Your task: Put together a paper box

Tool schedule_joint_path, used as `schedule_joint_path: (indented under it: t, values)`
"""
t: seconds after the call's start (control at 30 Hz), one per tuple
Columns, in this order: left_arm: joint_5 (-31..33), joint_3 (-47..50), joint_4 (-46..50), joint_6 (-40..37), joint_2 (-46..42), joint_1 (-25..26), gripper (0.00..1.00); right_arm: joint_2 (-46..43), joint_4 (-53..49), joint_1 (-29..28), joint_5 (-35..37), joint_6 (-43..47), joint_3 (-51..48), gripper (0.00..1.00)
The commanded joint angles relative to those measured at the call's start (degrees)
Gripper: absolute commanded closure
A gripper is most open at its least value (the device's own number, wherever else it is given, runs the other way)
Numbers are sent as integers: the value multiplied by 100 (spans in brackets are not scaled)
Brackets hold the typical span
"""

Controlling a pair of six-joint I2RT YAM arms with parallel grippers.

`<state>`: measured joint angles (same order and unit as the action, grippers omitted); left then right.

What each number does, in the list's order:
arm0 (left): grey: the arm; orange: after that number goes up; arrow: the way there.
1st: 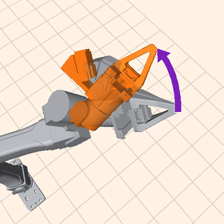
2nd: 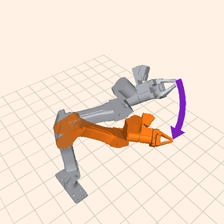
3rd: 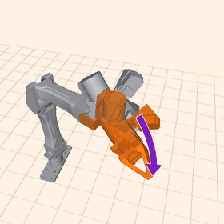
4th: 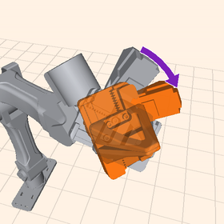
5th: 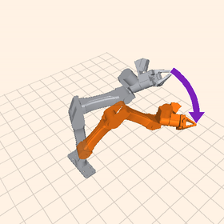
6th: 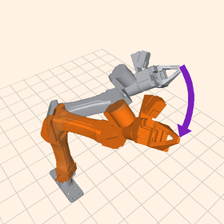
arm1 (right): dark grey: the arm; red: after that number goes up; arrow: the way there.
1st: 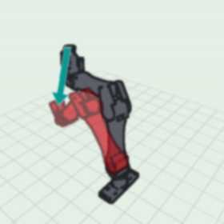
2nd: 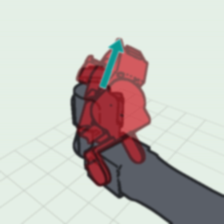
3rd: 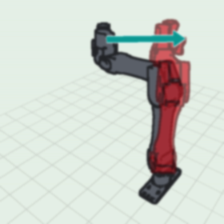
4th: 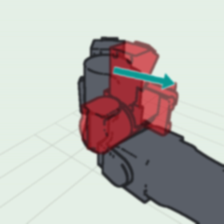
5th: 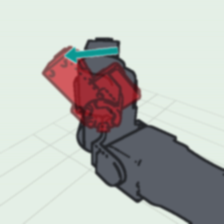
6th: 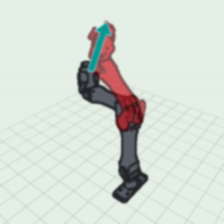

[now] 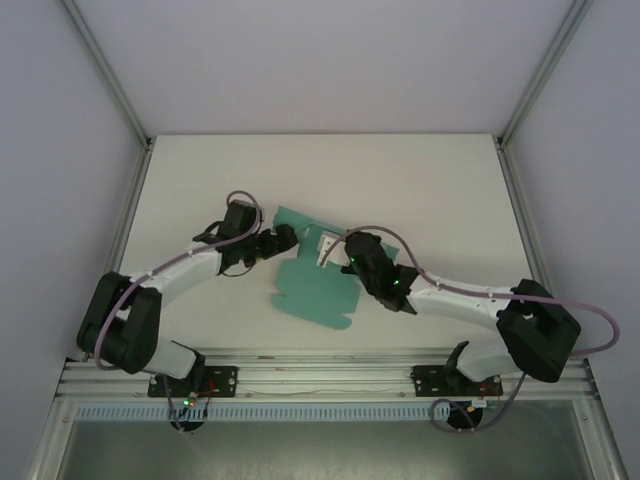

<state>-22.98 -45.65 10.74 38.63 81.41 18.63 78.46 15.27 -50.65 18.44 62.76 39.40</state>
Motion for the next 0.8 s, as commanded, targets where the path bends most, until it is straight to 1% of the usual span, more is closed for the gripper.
schedule_joint_path:
  t: [0.0,0.1,0.17,0.23,0.3,0.43,0.57,0.63,0.67,0.77]
  values:
    - [682,-377,571,-481,-332,-135,0,147,72,65,154,495,84,100]
    - [1037,-673,613,-670,-386,-166,0,316,295,68,261,866,116,100]
    - [1101,-806,439,-921,-339,-191,0,396,403,77,187,1075,143,100]
    - [1030,-960,309,-1167,-196,-241,0,474,587,108,81,1318,118,100]
    - [993,-1181,246,-1433,48,-335,0,620,1041,95,53,1653,23,100]
    - [1083,-1802,540,-1895,639,-509,0,965,1884,114,69,2211,-142,100]
    - [752,-2132,718,-2272,1054,-541,0,1286,2583,117,105,2542,-262,100]
    - [815,-2135,799,-2427,1158,-538,0,1354,2752,117,141,2520,-284,100]
    - [957,-2146,877,-2437,1227,-558,1,1342,2730,125,114,2426,-297,100]
    - [1202,-2308,1244,-2440,1573,-649,9,1226,2565,145,10,2160,-320,100]
